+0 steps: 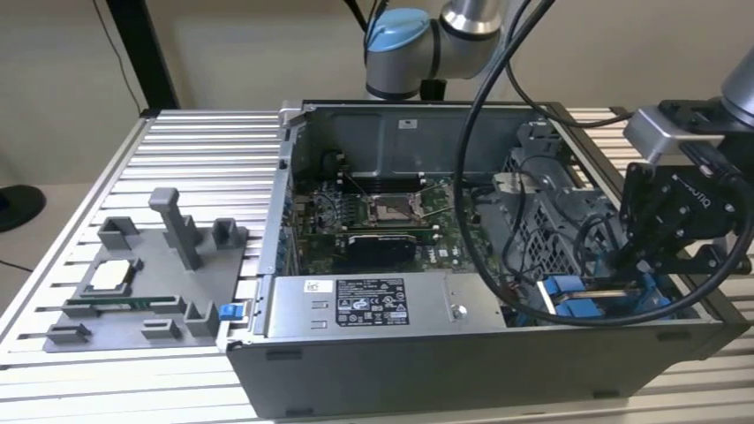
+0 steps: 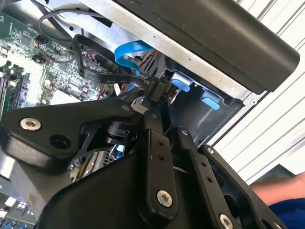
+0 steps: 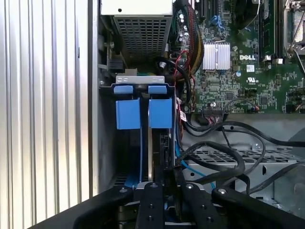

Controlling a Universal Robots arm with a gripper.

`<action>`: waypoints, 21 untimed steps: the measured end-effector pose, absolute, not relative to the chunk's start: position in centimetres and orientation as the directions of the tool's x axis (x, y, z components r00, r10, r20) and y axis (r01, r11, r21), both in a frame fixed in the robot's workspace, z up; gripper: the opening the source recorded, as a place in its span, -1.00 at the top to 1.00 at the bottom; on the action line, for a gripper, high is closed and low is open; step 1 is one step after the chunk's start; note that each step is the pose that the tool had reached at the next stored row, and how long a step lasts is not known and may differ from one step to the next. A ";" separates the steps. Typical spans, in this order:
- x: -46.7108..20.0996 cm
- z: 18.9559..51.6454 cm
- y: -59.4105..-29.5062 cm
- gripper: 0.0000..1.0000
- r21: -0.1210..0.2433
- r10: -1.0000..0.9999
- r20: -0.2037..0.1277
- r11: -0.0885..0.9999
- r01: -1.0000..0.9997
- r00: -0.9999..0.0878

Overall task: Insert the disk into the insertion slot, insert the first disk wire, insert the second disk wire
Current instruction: 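Insert the first disk wire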

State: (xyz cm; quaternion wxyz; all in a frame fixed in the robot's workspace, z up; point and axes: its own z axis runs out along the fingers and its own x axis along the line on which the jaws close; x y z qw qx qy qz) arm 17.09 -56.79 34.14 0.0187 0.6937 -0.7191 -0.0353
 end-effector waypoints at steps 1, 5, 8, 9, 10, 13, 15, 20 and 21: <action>17.1 34.1 -56.8 1.00 0.077 -0.999 -0.022 0.035 -0.996 -0.037; 17.1 34.1 -56.6 1.00 0.076 -0.999 -0.022 0.035 -0.997 -0.037; 17.1 34.1 -56.6 1.00 0.075 -0.999 -0.022 0.035 -0.997 -0.037; 17.1 34.1 -56.6 1.00 0.074 -0.999 -0.022 0.035 -0.997 -0.037; 17.1 34.1 -56.6 1.00 0.074 -0.999 -0.022 0.035 -0.997 -0.037; 17.1 34.0 -56.6 1.00 0.074 -0.999 -0.022 0.035 -0.997 -0.037; 17.1 33.9 -56.6 1.00 0.074 -0.999 -0.022 0.035 -0.997 -0.037; 17.1 33.5 -56.6 1.00 0.074 -0.999 -0.022 0.035 -0.997 -0.037; 17.1 33.4 -56.6 1.00 0.074 -0.999 -0.021 0.035 -0.997 -0.037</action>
